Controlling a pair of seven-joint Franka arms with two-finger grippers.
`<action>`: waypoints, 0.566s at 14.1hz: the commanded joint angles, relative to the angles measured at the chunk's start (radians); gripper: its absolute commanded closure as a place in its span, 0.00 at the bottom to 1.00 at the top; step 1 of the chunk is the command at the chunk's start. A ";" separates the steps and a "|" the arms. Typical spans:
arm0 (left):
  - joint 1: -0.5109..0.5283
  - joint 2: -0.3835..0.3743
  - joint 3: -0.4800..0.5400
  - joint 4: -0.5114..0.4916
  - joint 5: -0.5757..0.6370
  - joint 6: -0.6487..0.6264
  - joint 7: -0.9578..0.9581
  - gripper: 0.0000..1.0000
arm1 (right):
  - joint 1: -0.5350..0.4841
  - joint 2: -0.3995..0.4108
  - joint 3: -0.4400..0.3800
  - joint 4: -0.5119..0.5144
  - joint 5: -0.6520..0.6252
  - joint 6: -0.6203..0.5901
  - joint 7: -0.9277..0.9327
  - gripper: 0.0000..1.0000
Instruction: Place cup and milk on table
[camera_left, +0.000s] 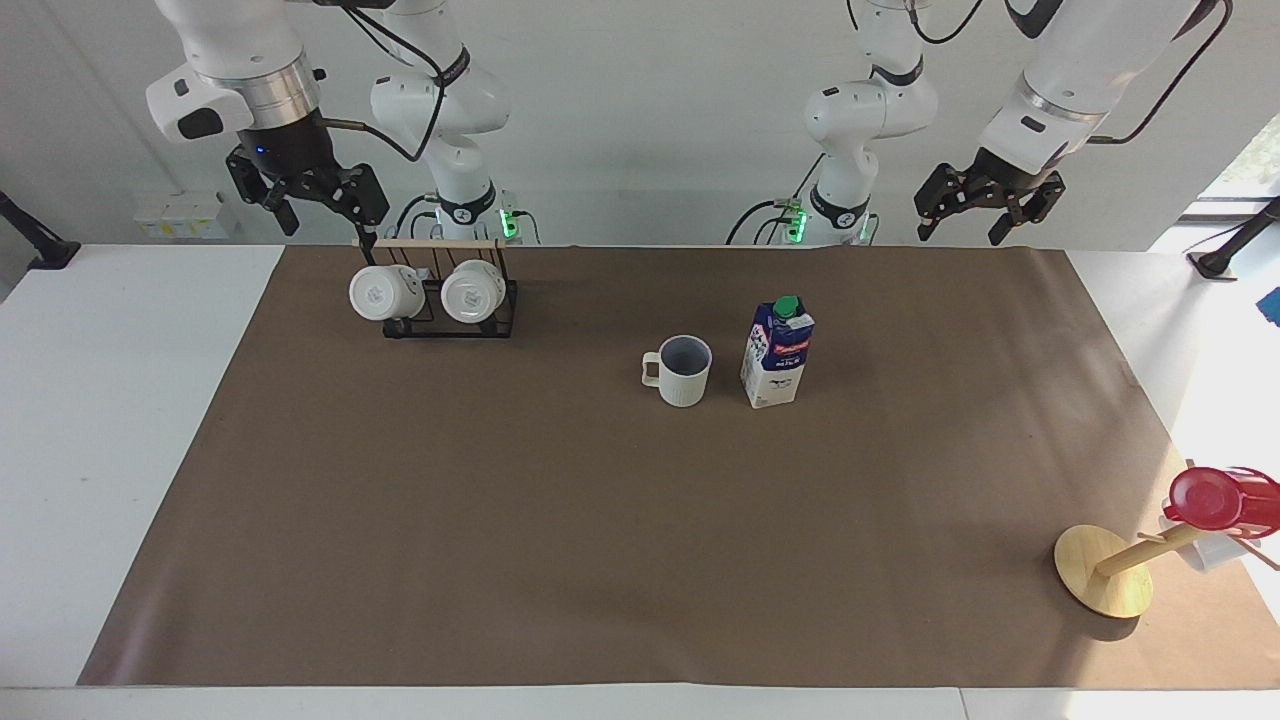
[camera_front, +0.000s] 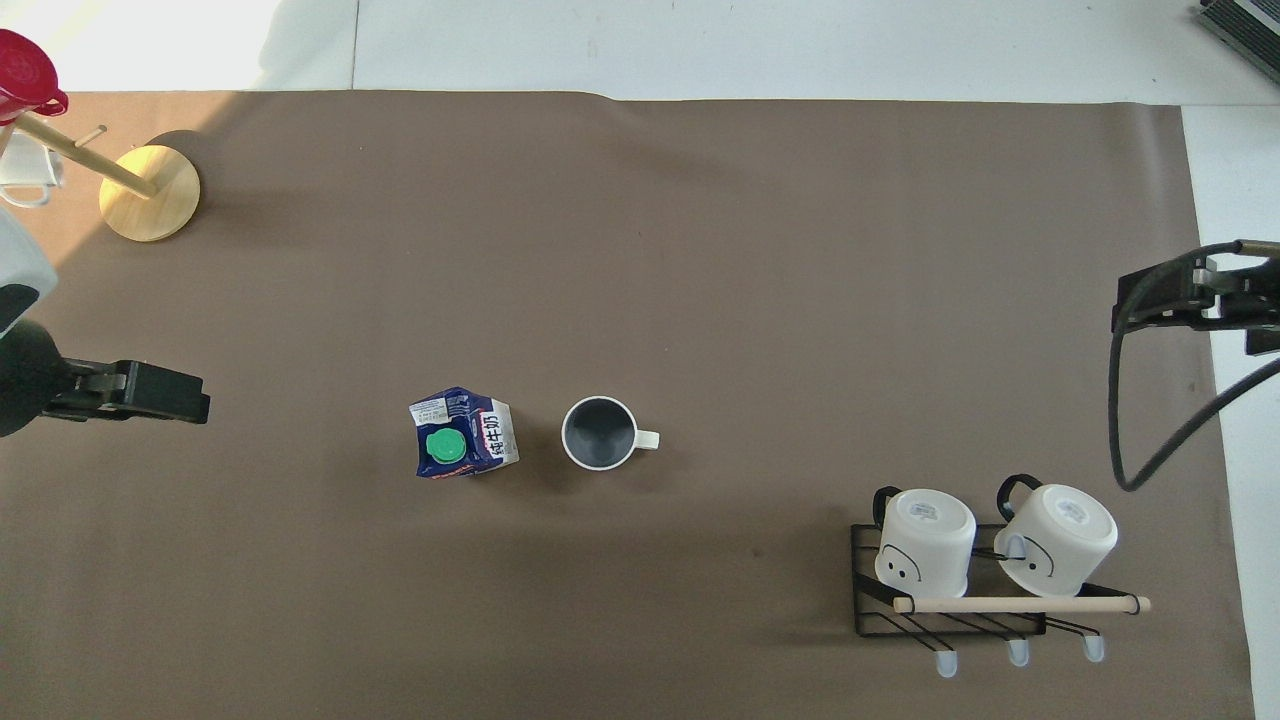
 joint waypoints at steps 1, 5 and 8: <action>0.019 0.000 -0.010 0.017 0.010 -0.021 0.017 0.00 | -0.017 -0.022 0.008 -0.023 0.012 0.002 -0.028 0.00; 0.025 0.000 -0.016 0.018 0.006 -0.006 0.014 0.00 | -0.019 -0.022 0.008 -0.023 0.014 0.004 -0.031 0.00; 0.022 0.000 -0.016 0.018 0.006 -0.006 0.014 0.00 | -0.019 -0.022 0.008 -0.025 0.014 0.004 -0.031 0.00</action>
